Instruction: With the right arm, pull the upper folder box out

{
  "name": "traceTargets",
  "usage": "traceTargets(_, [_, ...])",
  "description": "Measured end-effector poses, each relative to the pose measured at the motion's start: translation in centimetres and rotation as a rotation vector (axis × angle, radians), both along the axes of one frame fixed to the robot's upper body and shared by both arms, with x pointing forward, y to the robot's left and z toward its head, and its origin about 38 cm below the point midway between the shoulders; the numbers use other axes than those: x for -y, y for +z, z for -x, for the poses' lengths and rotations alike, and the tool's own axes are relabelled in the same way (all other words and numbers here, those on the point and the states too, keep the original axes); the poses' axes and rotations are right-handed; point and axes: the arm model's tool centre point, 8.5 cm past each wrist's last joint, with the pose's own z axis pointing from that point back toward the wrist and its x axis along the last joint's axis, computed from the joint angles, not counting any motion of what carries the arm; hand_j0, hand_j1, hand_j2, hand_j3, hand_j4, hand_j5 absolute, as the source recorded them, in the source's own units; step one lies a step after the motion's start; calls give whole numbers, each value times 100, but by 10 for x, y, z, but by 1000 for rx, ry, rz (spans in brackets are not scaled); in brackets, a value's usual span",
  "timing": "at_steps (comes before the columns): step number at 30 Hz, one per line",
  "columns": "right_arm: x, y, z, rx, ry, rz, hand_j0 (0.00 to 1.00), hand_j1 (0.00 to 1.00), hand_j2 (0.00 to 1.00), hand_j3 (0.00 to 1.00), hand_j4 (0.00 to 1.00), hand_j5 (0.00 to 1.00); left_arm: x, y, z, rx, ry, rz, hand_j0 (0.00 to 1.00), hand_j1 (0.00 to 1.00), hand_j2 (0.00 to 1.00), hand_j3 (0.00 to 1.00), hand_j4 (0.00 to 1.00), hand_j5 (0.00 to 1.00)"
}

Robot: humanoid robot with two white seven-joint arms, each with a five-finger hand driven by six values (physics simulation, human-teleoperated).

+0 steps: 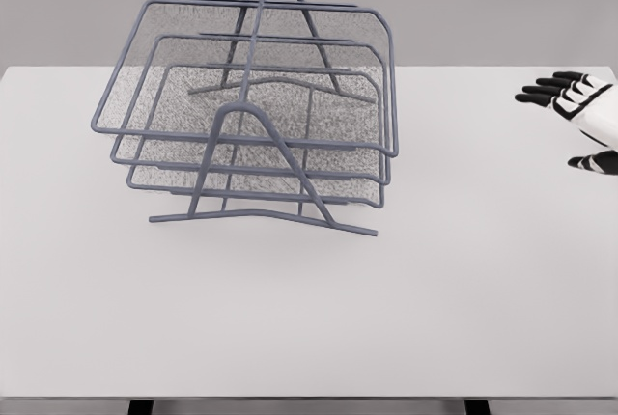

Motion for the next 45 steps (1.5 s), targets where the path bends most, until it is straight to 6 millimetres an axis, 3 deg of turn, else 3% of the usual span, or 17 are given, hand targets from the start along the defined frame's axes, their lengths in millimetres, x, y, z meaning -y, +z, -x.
traceTargets(3, [-5,11,-7,21,13,-5,100,100,100,100,100,100,0,0,-1,1,0,0,100,100,100,100,100,100])
traceTargets(5, [-17,35,-21,78,44,-1,100,100,100,100,100,100,0,0,-1,2,0,0,100,100,100,100,100,100])
traceTargets(8, [-40,26,-35,35,91,12,100,100,100,100,100,100,0,0,-1,2,0,0,100,100,100,100,100,100])
traceTargets(11, [-68,0,-42,-81,139,59,100,100,100,100,100,100,0,0,-1,2,0,0,100,100,100,100,100,100])
traceTargets(13, [-83,2,-47,-129,173,56,100,100,100,100,100,100,0,0,-1,1,0,0,100,100,100,100,100,100])
traceTargets(17, [-105,48,-65,-89,244,55,100,100,100,100,100,100,0,0,-1,1,0,0,100,100,100,100,100,100])
traceTargets(18, [-109,43,-65,-115,262,51,100,100,100,100,100,100,0,0,-1,1,0,0,100,100,100,100,100,100])
traceTargets(21, [-119,29,-65,-173,299,47,100,100,100,100,100,100,0,0,-1,2,0,0,100,100,100,100,100,100])
traceTargets(26, [-129,48,-71,-143,326,54,100,100,100,100,100,100,0,0,-1,2,0,0,100,100,100,100,100,100])
traceTargets(37, [-146,30,-81,-140,320,117,100,100,100,100,100,100,0,0,-1,2,0,0,100,100,100,100,100,100])
traceTargets(41, [-153,39,-86,-99,322,131,100,100,100,100,100,100,0,0,-1,2,0,0,100,100,100,100,100,100])
traceTargets(45, [-166,35,-88,-87,337,131,100,100,100,100,100,100,0,0,-1,2,0,0,100,100,100,100,100,100])
